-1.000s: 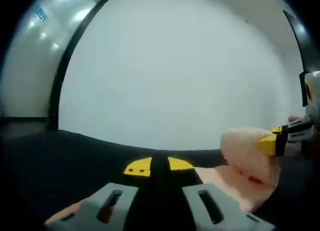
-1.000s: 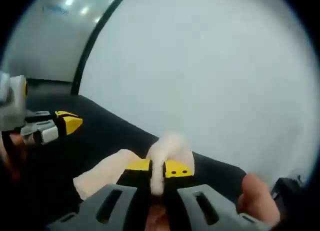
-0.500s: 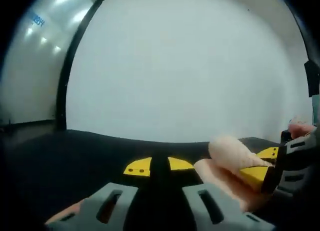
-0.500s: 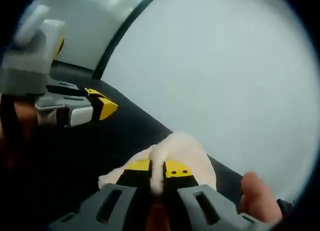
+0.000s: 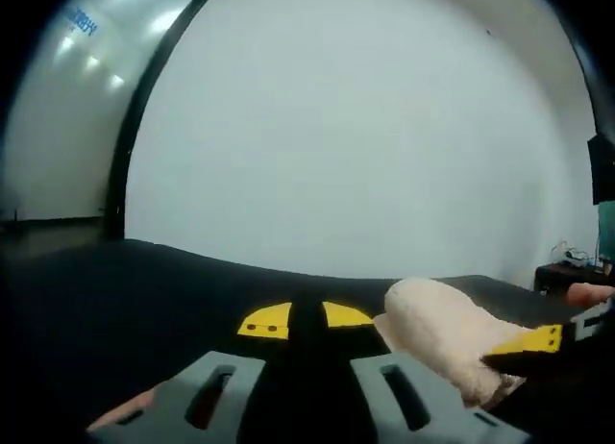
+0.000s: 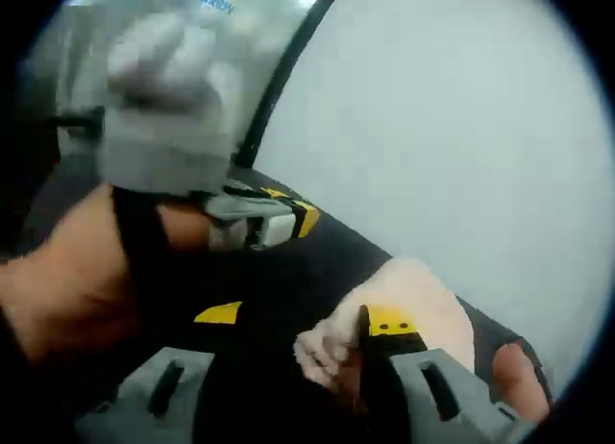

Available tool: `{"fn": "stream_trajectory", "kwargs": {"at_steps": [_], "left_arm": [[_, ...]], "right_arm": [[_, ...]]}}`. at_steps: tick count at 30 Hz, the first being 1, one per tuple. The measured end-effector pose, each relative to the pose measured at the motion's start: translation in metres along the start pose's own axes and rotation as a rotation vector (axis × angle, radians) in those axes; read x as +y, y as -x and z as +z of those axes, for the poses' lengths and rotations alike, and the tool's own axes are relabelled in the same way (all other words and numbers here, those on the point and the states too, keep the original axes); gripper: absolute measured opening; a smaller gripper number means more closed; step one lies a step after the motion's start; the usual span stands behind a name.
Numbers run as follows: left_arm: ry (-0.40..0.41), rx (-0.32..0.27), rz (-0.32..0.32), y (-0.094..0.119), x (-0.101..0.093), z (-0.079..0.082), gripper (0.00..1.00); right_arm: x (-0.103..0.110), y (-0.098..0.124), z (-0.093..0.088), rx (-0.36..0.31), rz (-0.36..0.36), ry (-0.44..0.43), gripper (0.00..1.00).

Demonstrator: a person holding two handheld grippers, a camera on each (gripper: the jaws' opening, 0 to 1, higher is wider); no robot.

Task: Fold the towel on the table until its edges align and the towel forms a compact rectangular stack.

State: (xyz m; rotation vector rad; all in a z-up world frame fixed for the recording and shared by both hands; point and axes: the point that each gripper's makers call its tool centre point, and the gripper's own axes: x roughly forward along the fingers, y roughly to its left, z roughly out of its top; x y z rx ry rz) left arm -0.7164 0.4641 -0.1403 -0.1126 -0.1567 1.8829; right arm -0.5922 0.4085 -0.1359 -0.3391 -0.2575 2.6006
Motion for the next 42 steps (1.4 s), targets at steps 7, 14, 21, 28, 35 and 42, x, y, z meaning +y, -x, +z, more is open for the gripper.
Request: {"fn": "stream_trajectory", "kwargs": {"at_steps": [7, 14, 21, 28, 35, 42], "left_arm": [[0.067, 0.0, -0.012, 0.0, -0.004, -0.003, 0.14], [0.026, -0.011, -0.068, -0.004, -0.019, -0.001, 0.15], [0.023, -0.089, -0.275, -0.007, -0.054, 0.021, 0.17], [-0.394, 0.082, -0.78, -0.007, -0.161, -0.007, 0.23], [-0.317, 0.194, -0.949, -0.042, -0.138, -0.043, 0.41], [-0.313, 0.305, -0.959, -0.048, -0.122, -0.076, 0.44]], "right_arm": [[-0.144, -0.017, -0.026, 0.076, -0.149, -0.14, 0.35], [-0.088, -0.037, -0.068, 0.127, -0.028, -0.077, 0.45], [-0.143, -0.01, -0.018, -0.06, -0.024, -0.123, 0.44], [-0.149, -0.01, -0.025, -0.158, 0.387, 0.007, 0.48], [-0.138, -0.027, -0.041, -0.136, 0.536, -0.104, 0.57], [-0.127, -0.045, -0.081, 0.001, 0.576, -0.157, 0.71]]}}
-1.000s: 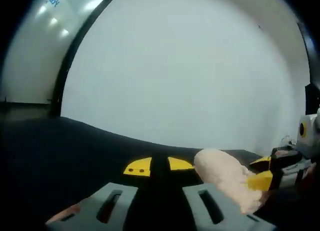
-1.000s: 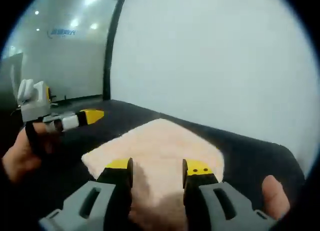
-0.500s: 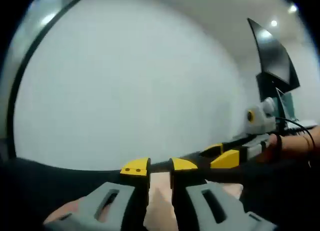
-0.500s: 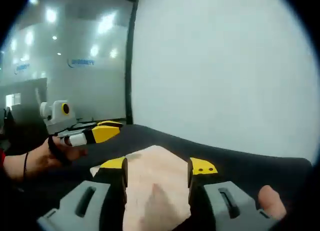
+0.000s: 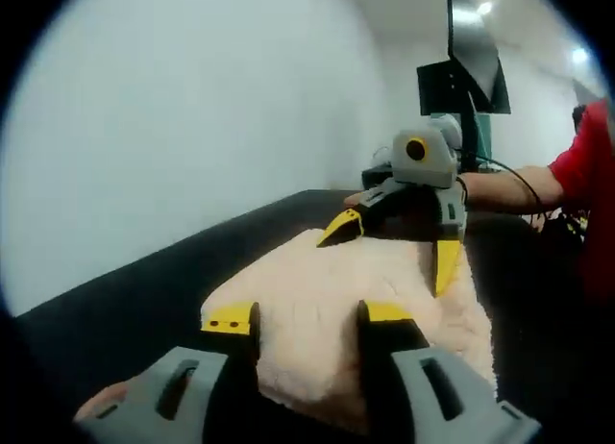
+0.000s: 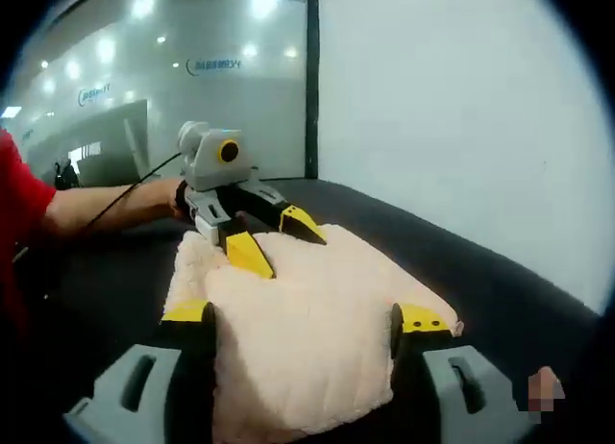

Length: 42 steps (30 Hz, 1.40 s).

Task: Fold the towel on the table until its edges align and the towel forms a compact rectangular stack.

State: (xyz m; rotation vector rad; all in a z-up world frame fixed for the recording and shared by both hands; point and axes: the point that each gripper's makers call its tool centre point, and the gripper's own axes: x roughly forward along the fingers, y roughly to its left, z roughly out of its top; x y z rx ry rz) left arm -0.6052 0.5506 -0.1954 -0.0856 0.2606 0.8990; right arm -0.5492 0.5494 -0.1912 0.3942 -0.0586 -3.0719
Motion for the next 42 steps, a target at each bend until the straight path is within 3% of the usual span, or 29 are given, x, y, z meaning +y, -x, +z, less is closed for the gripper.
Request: {"fn": "stream_trajectory", "kwargs": {"at_steps": [1, 4, 6, 9, 11, 12, 13, 15, 18, 20, 21, 25, 29, 30, 31, 32, 33, 34, 35, 36, 39, 42], "left_arm": [[0.001, -0.023, -0.008, 0.004, -0.012, 0.004, 0.45], [0.031, -0.052, -0.022, 0.004, -0.02, -0.002, 0.46], [0.024, -0.041, -0.015, 0.003, -0.034, 0.003, 0.46], [0.049, -0.052, -0.009, 0.013, -0.022, 0.014, 0.46], [0.043, -0.202, -0.091, 0.03, -0.035, 0.049, 0.46], [0.058, -0.241, -0.12, 0.04, -0.04, 0.058, 0.46], [0.047, -0.221, -0.127, 0.045, -0.037, 0.055, 0.46], [0.001, -0.154, -0.144, 0.042, -0.036, 0.04, 0.46], [-0.014, -0.112, -0.203, 0.033, -0.046, 0.025, 0.47], [-0.008, -0.027, -0.178, 0.028, -0.038, 0.004, 0.47], [-0.006, -0.022, -0.178, 0.026, -0.041, -0.001, 0.47], [0.074, -0.022, -0.177, 0.027, -0.036, -0.011, 0.46], [0.073, -0.019, -0.171, 0.025, -0.04, -0.01, 0.46], [0.021, -0.021, -0.159, 0.026, -0.04, -0.007, 0.46], [0.0, -0.057, -0.159, 0.029, -0.044, 0.005, 0.46], [0.007, -0.146, -0.175, 0.033, -0.05, 0.024, 0.42], [0.024, -0.249, -0.205, 0.039, -0.063, 0.047, 0.37], [0.043, -0.305, -0.238, 0.042, -0.071, 0.059, 0.33], [0.035, -0.256, -0.23, 0.04, -0.07, 0.052, 0.33], [0.012, -0.189, -0.221, 0.034, -0.07, 0.038, 0.33], [0.072, -0.097, -0.198, 0.02, -0.059, 0.003, 0.33], [0.068, -0.12, -0.192, 0.02, -0.059, 0.009, 0.33]], "right_arm": [[0.0, 0.0, -0.001, 0.003, 0.0, 0.002, 0.71], [0.0, -0.001, -0.007, -0.015, 0.012, -0.015, 0.69], [0.0, -0.002, -0.006, -0.021, 0.014, -0.024, 0.69], [0.002, 0.005, 0.003, -0.011, 0.017, -0.027, 0.69], [0.014, 0.017, 0.029, -0.127, 0.078, -0.056, 0.62], [0.021, 0.025, 0.039, -0.176, 0.101, -0.054, 0.6], [0.025, 0.029, 0.044, -0.194, 0.114, -0.045, 0.58], [0.033, 0.024, 0.039, -0.153, 0.14, -0.011, 0.61], [0.039, 0.005, 0.026, -0.089, 0.15, 0.012, 0.61], [0.038, -0.006, 0.013, -0.057, 0.154, -0.014, 0.59], [0.036, -0.009, 0.005, -0.03, 0.143, -0.007, 0.59], [0.036, -0.012, -0.004, -0.025, 0.132, -0.009, 0.55], [0.036, -0.011, -0.004, -0.031, 0.127, 0.008, 0.54], [0.037, -0.009, -0.001, -0.03, 0.127, 0.014, 0.54], [0.037, -0.004, 0.005, -0.035, 0.126, 0.021, 0.54], [0.035, 0.001, 0.015, -0.071, 0.115, -0.009, 0.5], [0.031, 0.007, 0.029, -0.141, 0.102, -0.033, 0.43], [0.028, 0.013, 0.041, -0.197, 0.093, -0.045, 0.37], [0.026, 0.014, 0.044, -0.209, 0.088, -0.077, 0.32], [0.022, 0.012, 0.039, -0.179, 0.08, -0.08, 0.33], [0.02, 0.0, 0.008, -0.056, 0.039, -0.065, 0.33], [0.019, 0.0, 0.002, -0.094, 0.015, -0.068, 0.32]]}}
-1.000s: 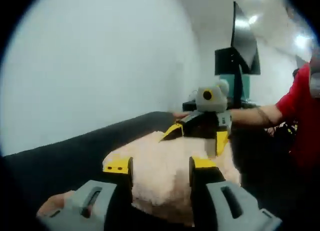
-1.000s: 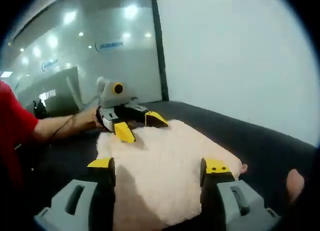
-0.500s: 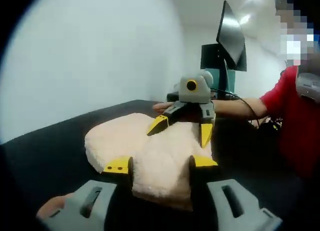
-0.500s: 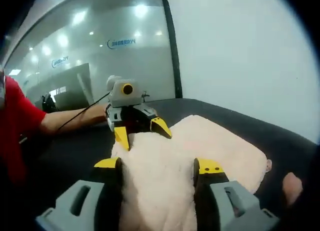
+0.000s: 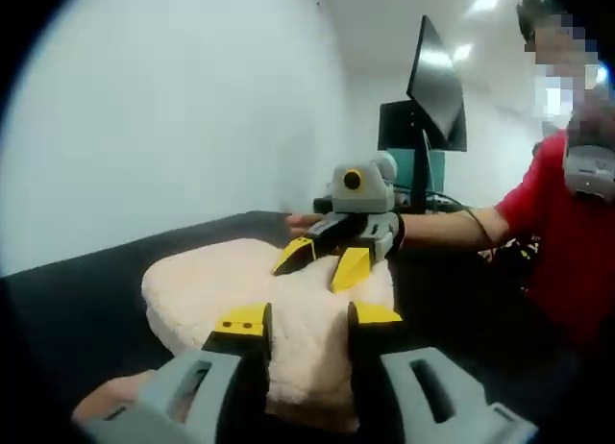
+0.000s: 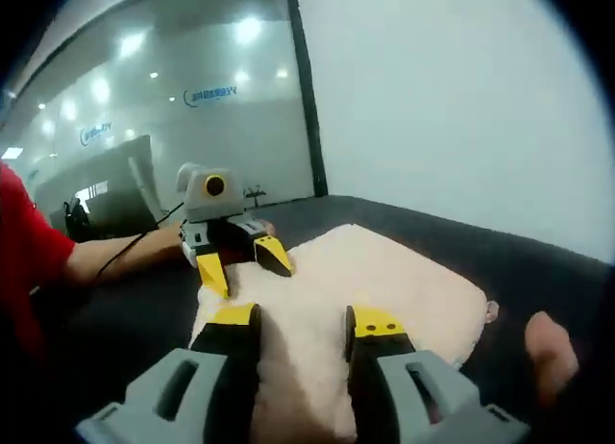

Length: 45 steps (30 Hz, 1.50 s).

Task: Fold the towel on the table until its edges align and the towel forms a compact rectangular stack.

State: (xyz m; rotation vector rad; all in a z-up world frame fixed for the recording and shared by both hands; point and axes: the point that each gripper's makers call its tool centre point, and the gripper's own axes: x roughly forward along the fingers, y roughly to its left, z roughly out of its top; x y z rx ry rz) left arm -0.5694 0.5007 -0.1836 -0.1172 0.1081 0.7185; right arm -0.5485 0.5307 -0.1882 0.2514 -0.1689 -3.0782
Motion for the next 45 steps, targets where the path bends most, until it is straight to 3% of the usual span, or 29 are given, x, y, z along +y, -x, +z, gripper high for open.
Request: {"fn": "stream_trajectory", "kwargs": {"at_steps": [3, 6, 13, 32, 36, 41, 43, 45], "left_arm": [[-0.076, 0.001, 0.003, 0.0, -0.001, -0.005, 0.33], [-0.063, -0.011, -0.006, 0.001, 0.001, -0.004, 0.33], [-0.11, 0.005, -0.017, -0.003, -0.003, -0.005, 0.34], [-0.08, 0.003, -0.024, -0.001, -0.002, -0.004, 0.34], [-0.022, -0.004, -0.008, 0.001, 0.002, -0.001, 0.33], [0.05, -0.015, 0.032, 0.005, 0.004, 0.002, 0.32], [0.08, -0.035, 0.048, 0.008, 0.005, 0.009, 0.32], [0.078, -0.105, 0.07, 0.016, 0.009, 0.028, 0.33]], "right_arm": [[0.0, 0.001, 0.001, -0.035, -0.029, 0.119, 0.32], [0.001, 0.002, 0.003, -0.048, -0.039, 0.152, 0.33], [0.0, -0.002, 0.003, -0.049, -0.012, 0.151, 0.32], [-0.004, 0.0, 0.006, -0.051, -0.003, 0.138, 0.34], [-0.005, 0.003, 0.009, -0.058, -0.012, 0.111, 0.35], [-0.022, 0.015, 0.021, -0.116, -0.07, -0.002, 0.35], [-0.034, 0.02, 0.034, -0.175, -0.084, -0.101, 0.35], [-0.041, 0.033, 0.05, -0.236, -0.096, -0.208, 0.35]]}}
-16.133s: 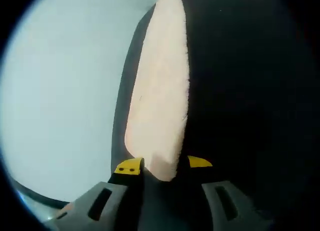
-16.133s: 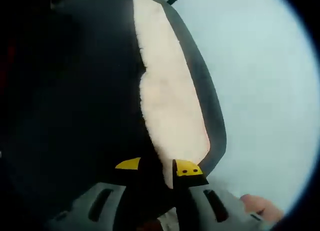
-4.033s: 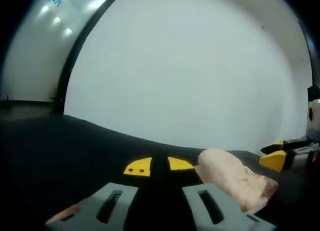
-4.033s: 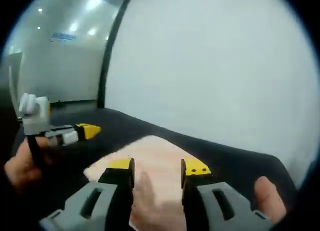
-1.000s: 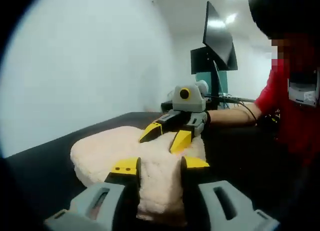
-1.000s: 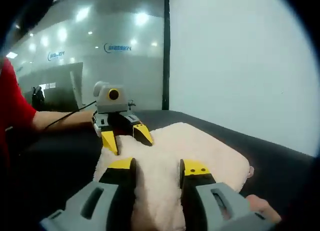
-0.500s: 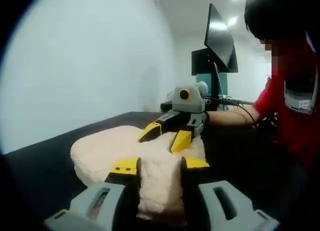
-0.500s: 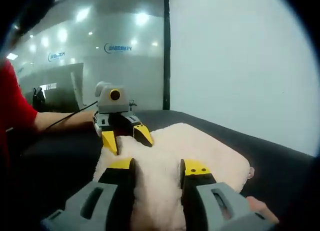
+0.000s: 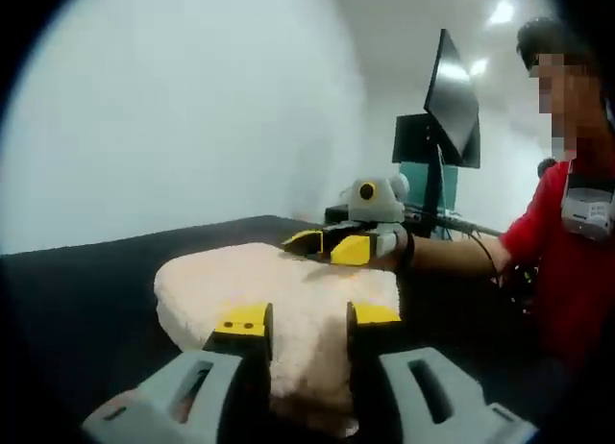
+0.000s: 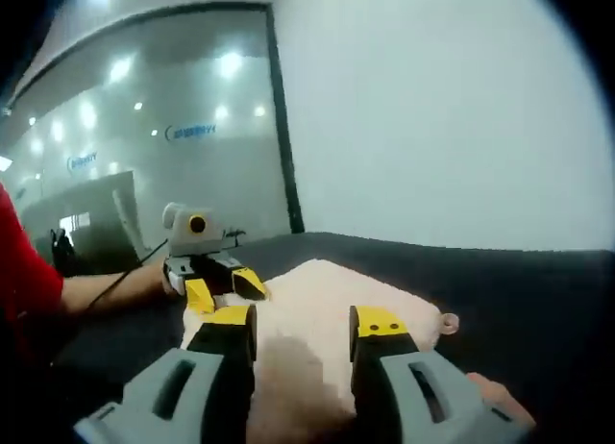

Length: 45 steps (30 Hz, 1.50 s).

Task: Fold the towel on the table until its edges align and the towel forms a compact rectangular stack.

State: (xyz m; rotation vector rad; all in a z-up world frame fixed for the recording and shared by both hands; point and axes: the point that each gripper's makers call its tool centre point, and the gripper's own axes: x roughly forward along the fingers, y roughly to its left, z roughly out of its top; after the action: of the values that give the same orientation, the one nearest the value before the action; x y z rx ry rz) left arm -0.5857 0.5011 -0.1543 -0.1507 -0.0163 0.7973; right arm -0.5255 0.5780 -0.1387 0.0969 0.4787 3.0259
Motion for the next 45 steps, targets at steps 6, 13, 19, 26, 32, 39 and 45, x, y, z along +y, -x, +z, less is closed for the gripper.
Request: {"fn": "stream_trajectory", "kwargs": {"at_steps": [6, 13, 19, 26, 32, 39, 45], "left_arm": [[0.269, 0.053, 0.37, 0.028, 0.062, 0.016, 0.34], [0.581, 0.341, 0.466, 0.037, 0.045, -0.039, 0.56], [0.857, 0.229, 0.384, 0.016, 0.034, -0.053, 0.43], [0.851, 0.192, 0.399, 0.012, 0.036, -0.057, 0.2], [0.791, 0.162, 0.339, 0.004, -0.007, -0.021, 0.13], [0.692, 0.203, 0.21, -0.017, -0.107, -0.004, 0.14], [0.679, 0.216, 0.162, -0.046, -0.16, -0.016, 0.14]], "right_arm": [[-0.069, 0.044, 0.011, 0.037, -0.359, -0.263, 0.33], [-0.034, 0.055, -0.024, 0.205, -0.415, -0.495, 0.32], [-0.017, 0.037, -0.066, 0.32, -0.422, -0.567, 0.32], [-0.01, 0.029, -0.068, 0.277, -0.424, -0.593, 0.12], [0.016, 0.063, -0.04, 0.255, -0.382, -0.603, 0.1], [0.071, 0.148, -0.027, 0.239, -0.331, -0.546, 0.1], [0.09, 0.21, -0.041, 0.232, -0.359, -0.513, 0.1]]}}
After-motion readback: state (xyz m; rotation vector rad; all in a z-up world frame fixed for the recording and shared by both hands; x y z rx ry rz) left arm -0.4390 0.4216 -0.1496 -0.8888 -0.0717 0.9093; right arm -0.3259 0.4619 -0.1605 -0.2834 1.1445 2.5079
